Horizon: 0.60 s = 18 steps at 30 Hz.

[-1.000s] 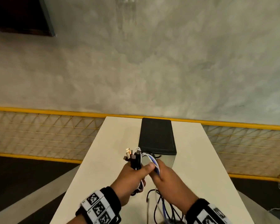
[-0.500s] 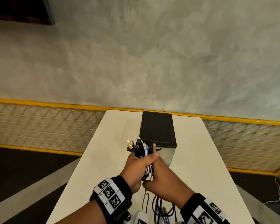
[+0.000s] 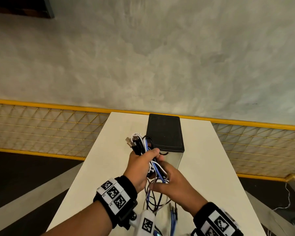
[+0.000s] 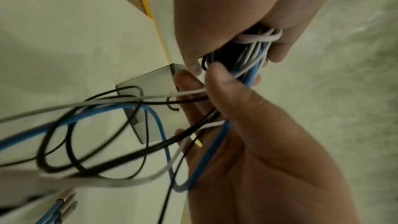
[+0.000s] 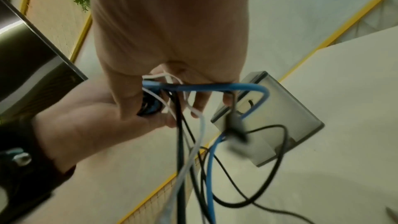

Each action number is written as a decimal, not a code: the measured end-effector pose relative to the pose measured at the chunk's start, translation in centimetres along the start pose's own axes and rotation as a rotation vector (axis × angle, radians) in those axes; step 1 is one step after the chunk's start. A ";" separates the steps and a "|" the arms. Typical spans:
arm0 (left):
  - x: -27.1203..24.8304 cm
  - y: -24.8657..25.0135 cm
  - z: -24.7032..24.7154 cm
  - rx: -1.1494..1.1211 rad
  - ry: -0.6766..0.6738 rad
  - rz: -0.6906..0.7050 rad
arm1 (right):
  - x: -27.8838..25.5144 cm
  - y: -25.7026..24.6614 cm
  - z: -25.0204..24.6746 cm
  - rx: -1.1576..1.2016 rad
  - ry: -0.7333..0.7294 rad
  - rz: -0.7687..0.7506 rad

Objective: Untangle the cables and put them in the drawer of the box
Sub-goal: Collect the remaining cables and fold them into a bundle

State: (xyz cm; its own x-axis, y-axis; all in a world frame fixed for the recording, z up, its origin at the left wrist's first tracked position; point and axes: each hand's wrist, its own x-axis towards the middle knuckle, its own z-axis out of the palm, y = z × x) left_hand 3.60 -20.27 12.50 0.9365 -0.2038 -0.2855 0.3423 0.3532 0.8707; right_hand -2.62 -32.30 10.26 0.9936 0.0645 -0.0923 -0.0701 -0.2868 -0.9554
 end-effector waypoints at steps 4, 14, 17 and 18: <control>-0.5 0.5 0.8 -0.044 -0.038 0.020 | 0.1 -0.1 0.5 0.232 -0.014 0.006; -0.7 4.3 1.8 -0.129 -0.147 0.048 | 0.4 -0.5 0.2 0.374 -0.192 0.005; -1.2 5.2 1.8 -0.093 -0.222 -0.011 | 0.0 0.1 -0.2 0.193 -0.214 0.117; -1.5 5.4 1.7 -0.048 -0.264 -0.034 | -0.1 0.5 -0.4 0.126 -0.211 0.156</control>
State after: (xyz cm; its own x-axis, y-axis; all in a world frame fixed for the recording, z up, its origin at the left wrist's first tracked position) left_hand 3.89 -19.58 18.30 0.8740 -0.4451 -0.1948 0.3826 0.3834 0.8406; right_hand -2.71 -32.80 9.93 0.9306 0.2300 -0.2849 -0.2446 -0.1887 -0.9511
